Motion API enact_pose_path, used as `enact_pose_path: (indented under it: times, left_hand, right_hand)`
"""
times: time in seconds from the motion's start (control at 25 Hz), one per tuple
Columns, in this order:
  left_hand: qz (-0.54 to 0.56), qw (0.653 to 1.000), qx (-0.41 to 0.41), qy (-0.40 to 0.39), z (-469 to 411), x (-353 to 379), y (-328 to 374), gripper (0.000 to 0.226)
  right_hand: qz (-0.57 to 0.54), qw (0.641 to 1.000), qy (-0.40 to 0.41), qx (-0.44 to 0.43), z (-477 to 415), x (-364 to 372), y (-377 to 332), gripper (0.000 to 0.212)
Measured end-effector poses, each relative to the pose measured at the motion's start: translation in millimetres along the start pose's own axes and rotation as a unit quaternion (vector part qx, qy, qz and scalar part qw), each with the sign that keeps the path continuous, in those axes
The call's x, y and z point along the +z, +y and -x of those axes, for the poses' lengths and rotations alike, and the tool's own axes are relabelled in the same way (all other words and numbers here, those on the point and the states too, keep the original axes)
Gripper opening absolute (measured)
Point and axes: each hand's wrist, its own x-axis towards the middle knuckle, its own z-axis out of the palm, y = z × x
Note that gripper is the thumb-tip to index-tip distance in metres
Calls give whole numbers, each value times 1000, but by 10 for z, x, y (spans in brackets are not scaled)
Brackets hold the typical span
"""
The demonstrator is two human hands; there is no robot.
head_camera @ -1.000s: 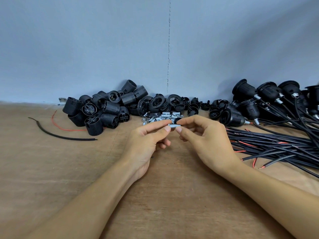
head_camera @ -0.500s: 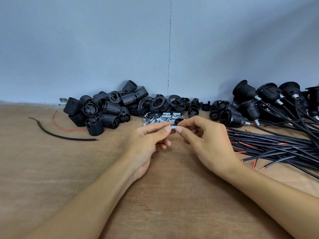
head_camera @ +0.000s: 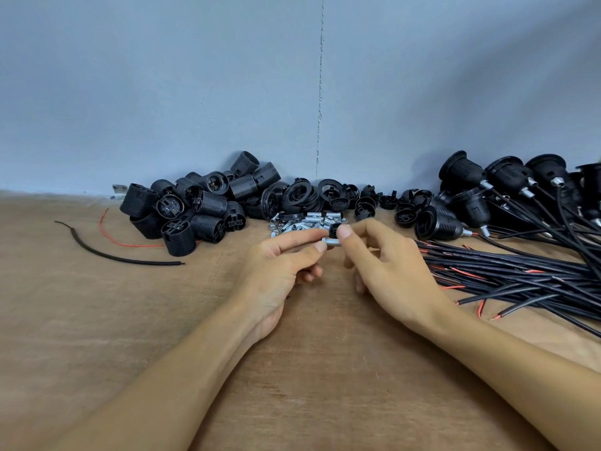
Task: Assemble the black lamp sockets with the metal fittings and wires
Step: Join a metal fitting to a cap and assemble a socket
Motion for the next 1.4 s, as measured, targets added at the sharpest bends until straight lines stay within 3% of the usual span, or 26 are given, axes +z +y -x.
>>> enact_pose_path:
  times: [0.08, 0.2, 0.36, 0.52, 0.68, 0.96, 1.2, 1.32, 1.4]
  left_hand:
    - [5, 1000, 1, 7, -7, 0, -6, 26]
    - [6, 1000, 1, 3, -5, -2, -7, 25]
    - [9, 1000, 3, -2, -2, -2, -9, 26]
    - [-10, 1000, 8, -23, 3, -14, -15, 30]
    - [-5, 999, 11, -52, 20, -9, 22, 27]
    - [-71, 997, -1, 26, -20, 13, -48, 42]
    - [-34, 999, -8, 20, -9, 12, -26, 24]
    - [-95, 995, -18, 19, -26, -1, -48, 44]
    - [-81, 996, -18, 16, -25, 3, -38, 41]
  right_hand:
    - [-9, 1000, -21, -12, -7, -16, -2, 14]
    - [-39, 997, -59, 27, -56, -43, 24, 38]
    - [-77, 992, -100, 27, -64, -53, 46, 23]
    - [-100, 986, -128, 45, -89, -47, 79, 43]
    - [-130, 981, -134, 58, -106, -49, 79, 48]
    - [-151, 980, -120, 48, -103, -55, 91, 45]
    - [-150, 979, -127, 46, -99, -62, 95, 47]
    - [-158, 979, -116, 55, -106, -61, 99, 46]
    - [-154, 979, -120, 54, -106, -56, 100, 46]
